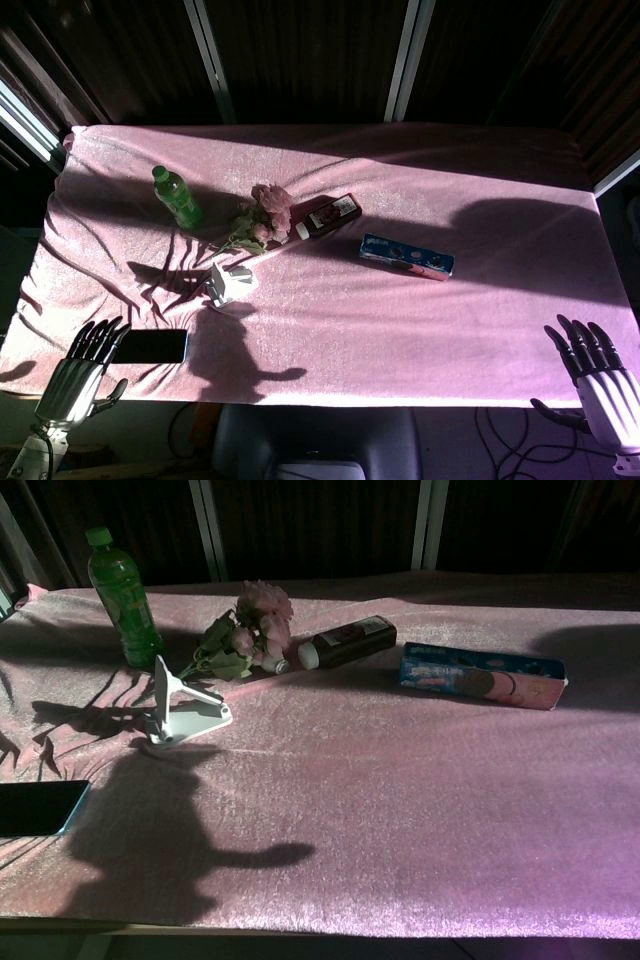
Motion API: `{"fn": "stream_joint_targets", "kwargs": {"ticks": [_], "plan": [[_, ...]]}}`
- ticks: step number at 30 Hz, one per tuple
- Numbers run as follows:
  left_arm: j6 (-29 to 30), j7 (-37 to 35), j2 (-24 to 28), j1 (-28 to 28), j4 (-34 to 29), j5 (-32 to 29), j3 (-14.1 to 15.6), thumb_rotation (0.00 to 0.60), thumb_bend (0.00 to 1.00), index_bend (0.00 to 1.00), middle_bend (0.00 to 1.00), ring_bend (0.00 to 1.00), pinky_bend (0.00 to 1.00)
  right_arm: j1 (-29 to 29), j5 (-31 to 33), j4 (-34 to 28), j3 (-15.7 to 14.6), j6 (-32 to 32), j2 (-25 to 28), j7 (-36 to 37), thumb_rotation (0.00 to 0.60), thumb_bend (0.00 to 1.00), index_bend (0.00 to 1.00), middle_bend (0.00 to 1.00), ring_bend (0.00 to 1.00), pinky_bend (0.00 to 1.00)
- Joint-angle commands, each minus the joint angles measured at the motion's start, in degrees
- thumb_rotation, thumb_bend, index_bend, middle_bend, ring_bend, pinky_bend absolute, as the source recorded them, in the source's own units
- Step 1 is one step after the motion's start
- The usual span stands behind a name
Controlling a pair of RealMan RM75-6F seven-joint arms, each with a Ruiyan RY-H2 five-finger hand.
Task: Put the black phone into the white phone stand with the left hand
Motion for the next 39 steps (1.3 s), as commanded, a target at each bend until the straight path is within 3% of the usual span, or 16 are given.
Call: {"fn": "stream_joint_targets", "kwargs": {"ticks": [1, 5, 8, 12, 17, 24, 32, 39], "plan": [[-0.47, -0.09, -0.63, -0.52, 0.39, 2.75, 1.15, 0.600, 0.33, 0.00, 0.00, 0.00, 0.00, 0.34, -0.57, -0.24, -0.10, -0.39, -0.14, -0.15, 0.600, 0.24, 0.00, 0.00, 0.00, 0.00], [-6.25, 3.74, 0.23, -3.25, -1.70, 4.00, 2.28, 0.600, 0.33, 0.00, 0.00, 0.00, 0.00, 1.07, -1.10, -0.56, -0.26, -1.82, -0.30, -1.23, 0.600, 0.24, 0.00, 0.00, 0.00, 0.00], [-12.15, 11.27, 1.76, -5.44, -6.56, 1.13, 1.57, 0.600, 0.33, 0.00, 0.00, 0.00, 0.00, 1.45, -1.84, -0.76, -0.53, -2.38, -0.34, -1.68, 0.600, 0.24, 0.00, 0.00, 0.00, 0.00], [-19.71, 21.37, 3.34, -8.68, -13.41, -6.83, -1.14, 0.600, 0.32, 0.00, 0.03, 0.00, 0.00, 1.81, -3.05, -0.95, -0.92, -2.57, -0.44, -1.73, 0.600, 0.24, 0.00, 0.00, 0.00, 0.00], [-24.07, 32.17, 2.82, -11.81, -17.23, -18.92, -4.90, 0.600, 0.32, 0.00, 0.02, 0.00, 0.00, 2.83, -4.16, -1.24, -1.11, -3.63, -0.58, -1.71, 0.600, 0.24, 0.00, 0.00, 0.00, 0.00], [-24.78, 42.44, 2.76, -15.21, -19.38, -35.64, -6.32, 0.600, 0.33, 0.00, 0.03, 0.00, 0.00, 3.76, -4.55, -1.85, -1.15, -4.54, -0.39, -1.29, 0.600, 0.24, 0.00, 0.00, 0.00, 0.00], [-24.04, 47.10, 1.27, -18.27, -19.12, -45.51, -5.40, 0.600, 0.32, 0.00, 0.05, 0.00, 0.00, 4.06, -5.16, -1.97, -1.41, -4.52, -0.47, -1.21, 0.600, 0.24, 0.00, 0.00, 0.00, 0.00], [-25.51, 45.30, -0.40, -20.80, -17.32, -48.59, -5.07, 0.600, 0.31, 0.00, 0.06, 0.00, 0.00, 4.13, -5.05, -1.97, -1.34, -4.10, -0.36, -0.47, 0.600, 0.24, 0.00, 0.00, 0.00, 0.00]]}}
